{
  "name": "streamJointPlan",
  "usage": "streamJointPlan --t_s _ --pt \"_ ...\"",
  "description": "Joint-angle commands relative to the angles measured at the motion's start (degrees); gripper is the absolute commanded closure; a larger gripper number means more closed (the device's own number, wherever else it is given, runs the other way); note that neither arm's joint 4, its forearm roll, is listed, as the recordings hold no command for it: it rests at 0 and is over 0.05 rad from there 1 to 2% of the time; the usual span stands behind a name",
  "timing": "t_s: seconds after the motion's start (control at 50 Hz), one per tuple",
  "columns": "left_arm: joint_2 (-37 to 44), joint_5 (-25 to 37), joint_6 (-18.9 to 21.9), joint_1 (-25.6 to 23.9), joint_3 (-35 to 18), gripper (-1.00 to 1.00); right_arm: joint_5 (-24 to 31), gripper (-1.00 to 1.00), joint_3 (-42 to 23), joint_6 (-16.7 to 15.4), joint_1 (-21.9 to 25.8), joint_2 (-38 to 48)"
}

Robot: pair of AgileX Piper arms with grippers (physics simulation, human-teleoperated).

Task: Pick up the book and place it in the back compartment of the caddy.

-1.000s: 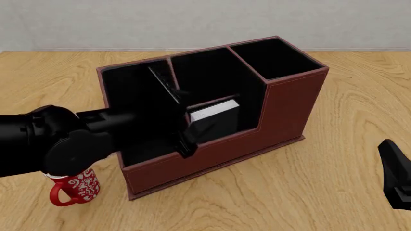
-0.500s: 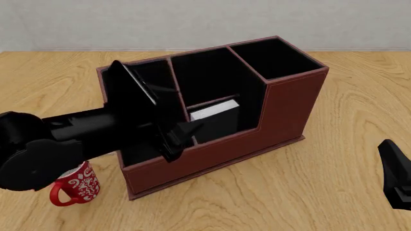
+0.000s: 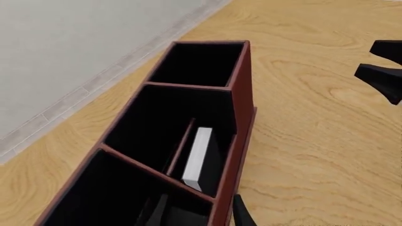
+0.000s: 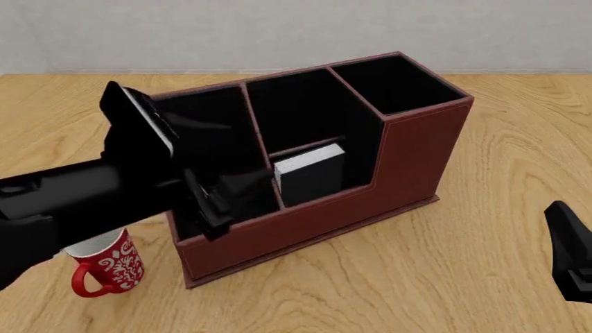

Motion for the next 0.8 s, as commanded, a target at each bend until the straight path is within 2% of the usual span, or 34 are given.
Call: streamJointPlan --t_s 0.02,0.32,0.42,0.8 --pt "-4.2 1.7 -0.4 0.7 1.2 -1.0 0.0 -1.0 0.0 0.0 0.0 0.0" --pt "-9.8 3.8 0.4 2.5 2.4 -1.0 0.0 -1.0 0.0 0.0 0.0 0.0" --pt "-12.3 5.6 -0.6 2.0 2.9 -1.0 0.0 -1.0 0.0 0.0 0.0 0.0" --pt "-18.6 10.2 -2.0 4.8 4.0 -1.0 0.0 -1.0 0.0 0.0 0.0 0.0"
